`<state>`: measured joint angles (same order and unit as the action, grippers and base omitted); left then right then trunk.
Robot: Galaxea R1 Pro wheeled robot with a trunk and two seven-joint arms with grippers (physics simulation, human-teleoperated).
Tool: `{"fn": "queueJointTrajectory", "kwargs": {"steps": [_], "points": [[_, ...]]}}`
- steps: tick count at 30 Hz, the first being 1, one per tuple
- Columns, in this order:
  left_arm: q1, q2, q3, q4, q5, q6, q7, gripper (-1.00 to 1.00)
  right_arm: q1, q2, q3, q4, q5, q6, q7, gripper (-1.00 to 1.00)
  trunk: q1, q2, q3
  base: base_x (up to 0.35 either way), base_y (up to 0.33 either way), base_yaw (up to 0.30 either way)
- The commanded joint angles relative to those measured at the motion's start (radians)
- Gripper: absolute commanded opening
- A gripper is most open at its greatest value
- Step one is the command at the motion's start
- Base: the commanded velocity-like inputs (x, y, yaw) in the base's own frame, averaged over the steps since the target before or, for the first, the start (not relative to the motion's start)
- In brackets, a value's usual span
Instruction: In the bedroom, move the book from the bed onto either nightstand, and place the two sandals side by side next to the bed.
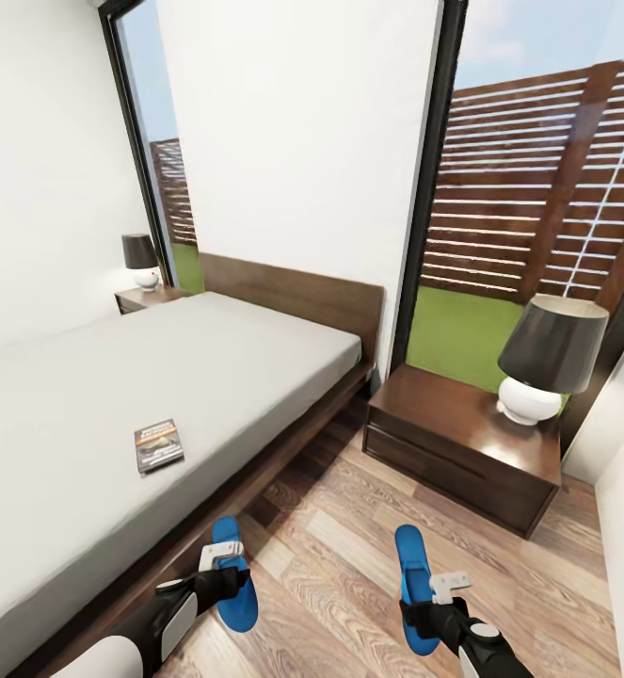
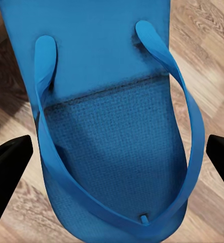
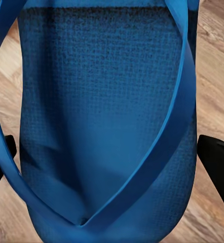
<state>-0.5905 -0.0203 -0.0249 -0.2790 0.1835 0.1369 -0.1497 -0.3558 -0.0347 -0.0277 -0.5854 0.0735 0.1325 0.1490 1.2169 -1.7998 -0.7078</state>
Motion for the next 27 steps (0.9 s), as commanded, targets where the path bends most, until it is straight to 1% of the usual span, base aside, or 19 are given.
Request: {"fn": "queueJointTrajectory", "kwargs": {"steps": [1,17,27], "points": [[0.000,0.000,-0.003,-0.002,0.010,0.006,-0.001,-1.00,0.000,0.000,-0.003,-0.002,0.008,0.005,0.006,-1.00,-0.004,0.007,0.002,0.000,0.000,0.000],[0.000,0.000,-0.003,-0.002,0.010,0.001,-0.001,-1.00,0.000,0.004,-0.002,-0.002,0.009,0.004,0.006,-1.00,-0.065,0.119,0.052,0.000,0.000,0.000],[0.000,0.000,-0.003,-0.002,0.010,0.001,-0.001,-1.00,0.000,0.001,-0.003,-0.002,0.009,0.003,0.006,-1.00,-0.104,0.189,0.084,0.000,0.000,0.000]]}}
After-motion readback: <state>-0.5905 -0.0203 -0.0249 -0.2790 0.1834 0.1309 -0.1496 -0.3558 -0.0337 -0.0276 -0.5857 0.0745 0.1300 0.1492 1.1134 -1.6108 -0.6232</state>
